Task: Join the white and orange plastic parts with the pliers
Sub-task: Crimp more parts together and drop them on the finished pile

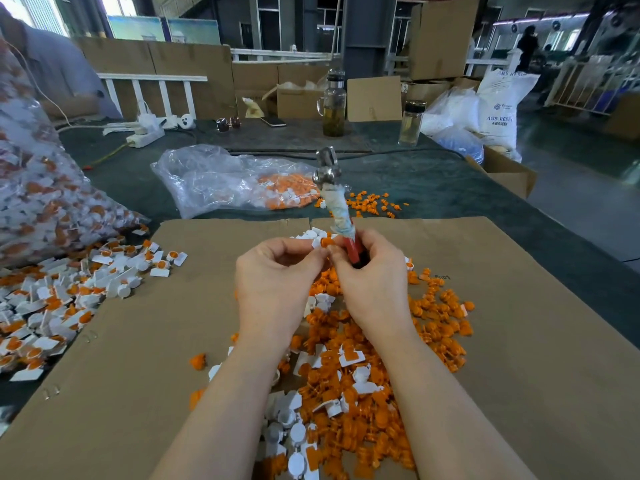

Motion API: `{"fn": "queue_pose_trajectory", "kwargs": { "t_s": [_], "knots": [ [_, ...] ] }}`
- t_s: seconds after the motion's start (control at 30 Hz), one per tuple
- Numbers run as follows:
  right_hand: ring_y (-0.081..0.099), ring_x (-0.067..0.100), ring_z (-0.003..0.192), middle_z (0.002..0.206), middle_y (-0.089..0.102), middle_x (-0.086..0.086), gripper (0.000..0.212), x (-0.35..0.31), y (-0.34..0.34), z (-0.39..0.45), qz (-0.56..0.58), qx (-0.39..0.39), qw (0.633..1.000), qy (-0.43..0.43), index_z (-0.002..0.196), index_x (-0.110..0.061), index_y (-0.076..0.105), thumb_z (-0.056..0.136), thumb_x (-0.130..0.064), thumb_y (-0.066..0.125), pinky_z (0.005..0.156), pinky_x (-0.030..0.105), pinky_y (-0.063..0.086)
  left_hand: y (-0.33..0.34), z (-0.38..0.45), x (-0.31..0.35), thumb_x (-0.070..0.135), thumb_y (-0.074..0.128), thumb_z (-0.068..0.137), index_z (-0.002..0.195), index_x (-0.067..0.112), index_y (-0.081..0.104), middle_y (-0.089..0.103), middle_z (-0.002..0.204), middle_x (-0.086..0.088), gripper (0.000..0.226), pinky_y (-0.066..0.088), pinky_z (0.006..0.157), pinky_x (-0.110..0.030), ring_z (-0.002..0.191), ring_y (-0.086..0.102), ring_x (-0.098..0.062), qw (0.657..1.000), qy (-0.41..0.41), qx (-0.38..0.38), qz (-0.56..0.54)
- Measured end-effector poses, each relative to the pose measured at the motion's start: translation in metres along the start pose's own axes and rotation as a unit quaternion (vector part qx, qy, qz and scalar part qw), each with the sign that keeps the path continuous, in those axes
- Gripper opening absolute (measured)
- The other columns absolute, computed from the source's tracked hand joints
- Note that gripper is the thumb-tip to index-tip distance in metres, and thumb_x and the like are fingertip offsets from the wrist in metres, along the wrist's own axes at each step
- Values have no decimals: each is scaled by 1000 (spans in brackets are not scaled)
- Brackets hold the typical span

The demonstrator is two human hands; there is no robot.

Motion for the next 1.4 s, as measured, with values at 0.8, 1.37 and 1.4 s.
{"fn": "queue_pose_trajectory", "kwargs": {
  "t_s": [0.8,1.37,1.4],
  "knots": [
    [59,-4,67,91,62,-2,11,27,-1,-5,35,-276,950,145,95,-19,62,90,-9,60,58,9,43,-12,10,2,8,69,90,89,8,69,71,76,-2,1,50,58,-10,63,69,-3,998,21,21,-56],
    [57,34,111,122,59,19,46,22,2,-19,-47,-382,913,134,118,-14,53,76,-30,66,101,57,42,-19,15,10,4,66,91,86,12,67,67,70,7,10,52,65,-12,67,67,-3,996,57,8,-64],
    [57,35,112,122,58,19,44,23,2,-19,-49,-382,913,134,121,-12,51,82,-25,67,102,57,41,-20,16,10,4,66,91,85,12,67,67,68,9,10,52,65,-12,67,67,-3,996,58,6,-64]
  ]
}}
Point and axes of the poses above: each hand's wrist, its own z-axis towards the middle knuckle, its own y-axis out of the palm, x = y × z, the point moved 8 cm from there along z, towards the middle knuckle
